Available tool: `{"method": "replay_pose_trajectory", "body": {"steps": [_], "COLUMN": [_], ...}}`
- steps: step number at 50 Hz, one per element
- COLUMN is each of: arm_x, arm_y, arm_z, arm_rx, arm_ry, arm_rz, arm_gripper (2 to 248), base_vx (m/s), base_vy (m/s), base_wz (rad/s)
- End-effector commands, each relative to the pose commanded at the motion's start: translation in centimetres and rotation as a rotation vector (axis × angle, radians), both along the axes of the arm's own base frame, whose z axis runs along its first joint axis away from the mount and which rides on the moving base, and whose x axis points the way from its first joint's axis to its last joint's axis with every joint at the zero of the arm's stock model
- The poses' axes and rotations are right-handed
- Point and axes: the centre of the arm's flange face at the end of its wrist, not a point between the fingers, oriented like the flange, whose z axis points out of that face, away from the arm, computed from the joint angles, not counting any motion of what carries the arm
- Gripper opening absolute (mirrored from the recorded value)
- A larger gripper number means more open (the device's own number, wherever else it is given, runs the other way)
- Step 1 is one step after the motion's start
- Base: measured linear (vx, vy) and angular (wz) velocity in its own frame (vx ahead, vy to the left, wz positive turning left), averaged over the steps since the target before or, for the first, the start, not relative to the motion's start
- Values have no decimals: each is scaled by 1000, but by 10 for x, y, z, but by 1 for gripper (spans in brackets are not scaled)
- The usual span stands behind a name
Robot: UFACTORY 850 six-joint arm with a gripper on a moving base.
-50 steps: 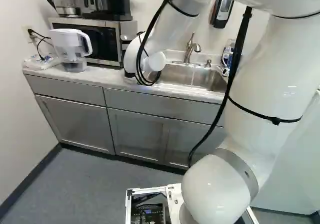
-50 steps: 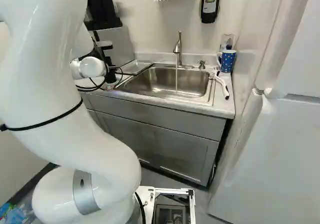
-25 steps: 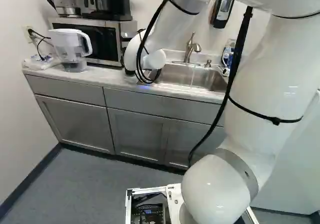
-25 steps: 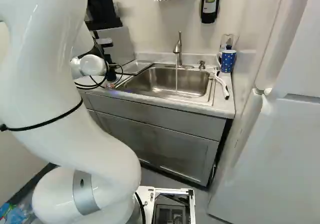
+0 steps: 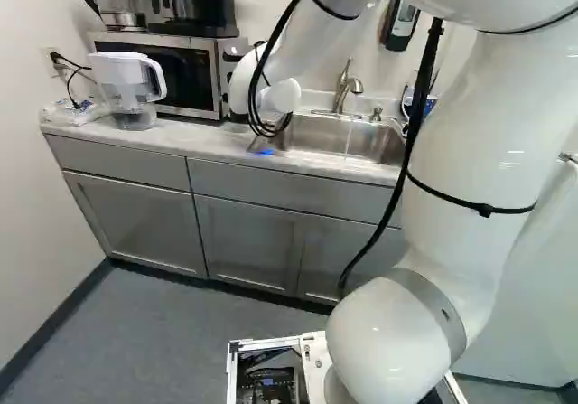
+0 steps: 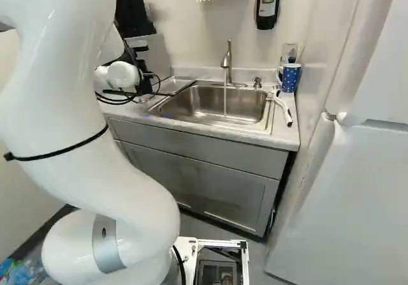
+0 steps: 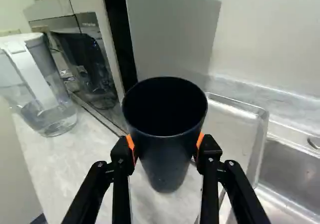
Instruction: Rinse the cup and place it in the tray
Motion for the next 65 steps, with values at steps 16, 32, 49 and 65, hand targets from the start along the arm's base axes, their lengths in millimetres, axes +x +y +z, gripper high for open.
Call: {"method": "replay_pose_trajectory", "body": {"steps": [16,32,49,65], "arm_x": [8,18,24,29], "arm_y": [-7,-28,-54,-79], "arm_z": [17,23,23,23], "arm_rx": [12,15,14,13], "arm_ry": [-32,-43,-43,-43], "arm_rz": [-18,-60,-108,-154], "arm_gripper": [125,125,125,125], "base_vx": [0,0,0,0], "base_vy": [0,0,0,0], "base_wz": [0,0,0,0]}}
